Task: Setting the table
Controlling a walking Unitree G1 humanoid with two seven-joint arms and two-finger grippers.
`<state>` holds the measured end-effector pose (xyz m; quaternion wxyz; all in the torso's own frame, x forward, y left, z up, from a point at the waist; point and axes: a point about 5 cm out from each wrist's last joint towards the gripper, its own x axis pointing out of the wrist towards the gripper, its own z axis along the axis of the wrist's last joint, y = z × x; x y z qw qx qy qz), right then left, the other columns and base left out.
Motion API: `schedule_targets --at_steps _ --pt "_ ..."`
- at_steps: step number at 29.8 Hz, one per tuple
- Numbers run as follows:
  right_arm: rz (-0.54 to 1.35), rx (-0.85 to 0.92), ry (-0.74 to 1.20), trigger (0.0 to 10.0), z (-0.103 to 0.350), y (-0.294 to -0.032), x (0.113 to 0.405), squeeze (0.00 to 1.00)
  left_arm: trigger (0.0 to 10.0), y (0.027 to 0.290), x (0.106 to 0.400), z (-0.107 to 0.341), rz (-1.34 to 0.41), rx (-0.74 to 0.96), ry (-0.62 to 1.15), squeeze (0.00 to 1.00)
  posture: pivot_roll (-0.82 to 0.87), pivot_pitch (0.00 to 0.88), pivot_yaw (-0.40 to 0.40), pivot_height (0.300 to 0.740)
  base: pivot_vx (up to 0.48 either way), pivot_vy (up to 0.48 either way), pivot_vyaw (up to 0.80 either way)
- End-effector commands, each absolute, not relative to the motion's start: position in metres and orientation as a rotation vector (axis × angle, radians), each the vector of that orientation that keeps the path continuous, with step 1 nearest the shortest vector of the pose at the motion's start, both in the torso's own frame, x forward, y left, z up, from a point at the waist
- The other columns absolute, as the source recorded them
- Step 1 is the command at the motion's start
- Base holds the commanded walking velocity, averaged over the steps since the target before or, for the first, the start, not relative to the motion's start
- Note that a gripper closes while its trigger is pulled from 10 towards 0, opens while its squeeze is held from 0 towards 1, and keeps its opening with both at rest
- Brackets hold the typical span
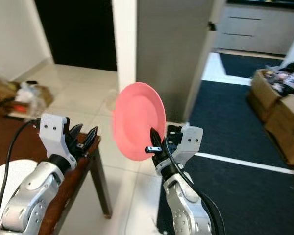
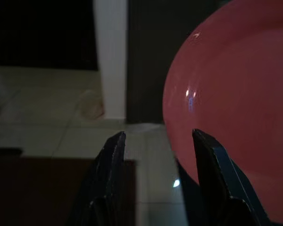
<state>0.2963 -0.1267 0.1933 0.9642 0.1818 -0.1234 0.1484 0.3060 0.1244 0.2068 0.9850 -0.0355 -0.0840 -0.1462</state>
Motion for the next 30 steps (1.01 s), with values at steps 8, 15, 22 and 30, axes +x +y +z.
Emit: schedule_targets --at_steps 8,15,22,30 --pt "0.319 0.404 -0.257 10.0 0.198 -0.126 0.295 0.00 10.0 0.129 0.307 0.213 -0.276 -0.029 -0.157 0.00 0.10 0.082 0.073 0.740 0.000 0.000 0.79" --pt "0.335 0.417 -0.259 10.0 0.199 -0.125 0.294 0.00 10.0 0.131 0.309 0.214 -0.256 -0.012 -0.156 0.00 0.10 0.082 0.078 0.740 0.000 0.000 0.78" --pt "0.357 0.424 -0.271 10.0 0.202 -0.124 0.294 0.00 10.0 0.132 0.311 0.219 -0.250 -0.013 -0.158 0.00 0.10 0.082 0.081 0.740 0.000 0.000 0.78" --pt "0.367 0.429 -0.277 10.0 0.204 -0.122 0.293 0.00 10.0 0.133 0.312 0.223 -0.247 -0.014 -0.161 0.00 0.10 0.085 0.086 0.740 0.000 0.000 0.77"
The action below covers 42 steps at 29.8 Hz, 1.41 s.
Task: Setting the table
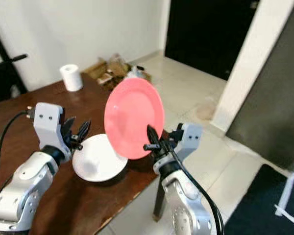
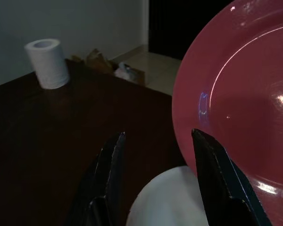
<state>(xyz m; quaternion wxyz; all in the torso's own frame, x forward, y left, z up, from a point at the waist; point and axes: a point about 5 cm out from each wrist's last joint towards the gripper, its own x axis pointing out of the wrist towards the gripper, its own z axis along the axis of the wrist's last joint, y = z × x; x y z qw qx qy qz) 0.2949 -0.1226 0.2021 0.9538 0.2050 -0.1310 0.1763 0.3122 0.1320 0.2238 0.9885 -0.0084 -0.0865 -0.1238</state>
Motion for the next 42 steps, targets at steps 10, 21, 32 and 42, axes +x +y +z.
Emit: schedule_targets --at_steps 10,21,32,42 --pt "0.363 0.449 -0.277 10.0 0.2050 -0.1232 0.2924 0.00 10.0 0.1336 0.3132 0.2247 -0.240 -0.013 -0.156 0.00 0.11 0.091 0.090 0.740 0.000 0.000 0.77" --pt "0.366 0.492 -0.288 10.0 0.2075 -0.1235 0.2918 0.00 10.0 0.1345 0.3140 0.2244 -0.228 -0.009 -0.151 0.00 0.11 0.094 0.089 0.740 0.000 0.000 0.75" --pt "0.362 0.557 -0.286 10.0 0.2095 -0.1247 0.2926 0.00 10.0 0.1357 0.3142 0.2231 -0.220 -0.011 -0.145 0.00 0.11 0.101 0.085 0.740 0.000 0.000 0.74" --pt "0.335 0.599 -0.262 10.0 0.2060 -0.1285 0.2940 0.00 10.0 0.1361 0.3144 0.2212 -0.211 -0.011 -0.135 0.00 0.11 0.105 0.084 0.740 0.000 0.000 0.73"
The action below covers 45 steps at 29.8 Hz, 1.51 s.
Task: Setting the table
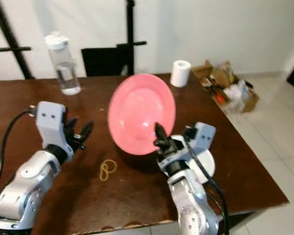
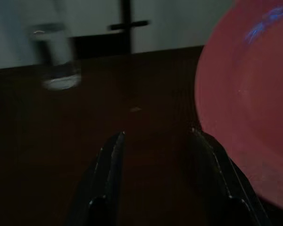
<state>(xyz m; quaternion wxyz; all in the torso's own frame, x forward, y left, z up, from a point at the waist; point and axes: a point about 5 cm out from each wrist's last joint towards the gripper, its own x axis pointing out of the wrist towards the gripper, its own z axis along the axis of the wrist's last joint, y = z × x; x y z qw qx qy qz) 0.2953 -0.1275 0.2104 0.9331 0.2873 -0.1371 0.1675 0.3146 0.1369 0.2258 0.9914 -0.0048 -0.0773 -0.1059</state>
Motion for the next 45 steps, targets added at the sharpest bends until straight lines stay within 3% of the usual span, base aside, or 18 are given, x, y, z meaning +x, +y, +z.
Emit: schedule_targets --at_steps 1,10,20,28,32,36,45 --pt "0.327 0.609 -0.258 10.0 0.205 -0.129 0.295 0.00 10.0 0.136 0.315 0.221 -0.208 -0.010 -0.133 0.00 0.11 0.105 0.083 0.740 0.000 0.000 0.68" --pt "0.262 0.704 -0.227 10.0 0.201 -0.136 0.300 0.00 10.0 0.144 0.321 0.221 -0.146 0.028 -0.127 0.00 0.11 0.107 0.082 0.740 0.000 0.000 0.19" --pt "0.265 0.689 -0.226 10.0 0.201 -0.136 0.300 0.00 10.0 0.143 0.323 0.223 -0.143 0.024 -0.142 0.00 0.11 0.103 0.083 0.740 0.000 0.000 0.00" --pt "0.309 0.714 -0.111 10.0 0.193 -0.114 0.314 0.00 10.0 0.144 0.323 0.224 -0.141 0.040 -0.149 0.00 0.12 0.105 0.079 0.740 0.000 0.000 0.00" --pt "0.247 0.843 0.023 10.0 0.178 -0.104 0.335 0.00 10.0 0.153 0.323 0.230 -0.123 0.066 -0.164 0.00 0.15 0.124 0.071 0.740 0.000 0.000 0.00" --pt "0.158 1.014 0.060 10.0 0.174 -0.112 0.355 0.00 10.0 0.166 0.322 0.236 -0.098 0.093 -0.171 0.00 0.16 0.142 0.074 0.740 0.000 0.000 0.00" --pt "0.025 1.048 0.048 10.0 0.170 -0.137 0.363 0.00 10.0 0.174 0.321 0.242 -0.091 0.114 -0.175 0.00 0.17 0.172 0.088 0.740 0.000 0.000 0.00"
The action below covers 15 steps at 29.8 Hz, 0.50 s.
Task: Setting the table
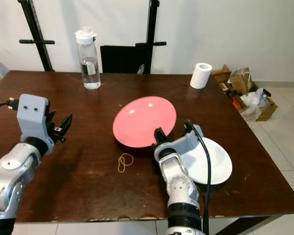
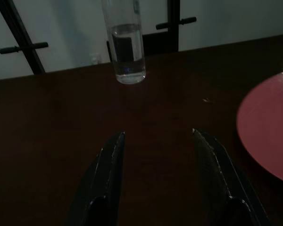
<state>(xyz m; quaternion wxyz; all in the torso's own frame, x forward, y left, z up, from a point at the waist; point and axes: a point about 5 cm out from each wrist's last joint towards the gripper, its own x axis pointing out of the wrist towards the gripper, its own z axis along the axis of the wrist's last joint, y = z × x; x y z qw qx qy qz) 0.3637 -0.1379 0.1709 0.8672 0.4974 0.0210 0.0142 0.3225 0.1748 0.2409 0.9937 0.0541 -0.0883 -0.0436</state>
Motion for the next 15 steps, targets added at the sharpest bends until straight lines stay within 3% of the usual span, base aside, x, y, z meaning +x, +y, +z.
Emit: schedule_targets --at_steps 1,5,6,7,15 --pt "0.032 1.015 0.049 10.0 0.1704 -0.1383 0.3618 0.00 10.0 0.1725 0.3215 0.2407 -0.099 0.115 -0.170 0.00 0.17 0.177 0.089 0.740 0.000 0.000 0.00" --pt "0.040 0.984 0.051 10.0 0.1691 -0.1365 0.3606 0.00 10.0 0.1689 0.3215 0.2382 -0.112 0.112 -0.161 0.00 0.16 0.183 0.090 0.740 0.000 0.000 0.00" --pt "0.042 0.976 0.058 10.0 0.1681 -0.1357 0.3601 0.88 10.0 0.1675 0.3215 0.2376 -0.115 0.110 -0.160 0.00 0.16 0.183 0.090 0.740 0.000 0.000 0.00" --pt "0.046 0.970 0.057 10.0 0.1678 -0.1348 0.3595 1.00 10.0 0.1664 0.3213 0.2373 -0.118 0.108 -0.159 0.00 0.16 0.184 0.090 0.740 0.000 0.000 0.00" --pt "0.071 0.985 0.025 10.0 0.1744 -0.1315 0.3643 1.00 10.0 0.1654 0.3202 0.2364 -0.125 0.101 -0.151 0.00 0.16 0.184 0.085 0.740 0.000 0.000 0.00"
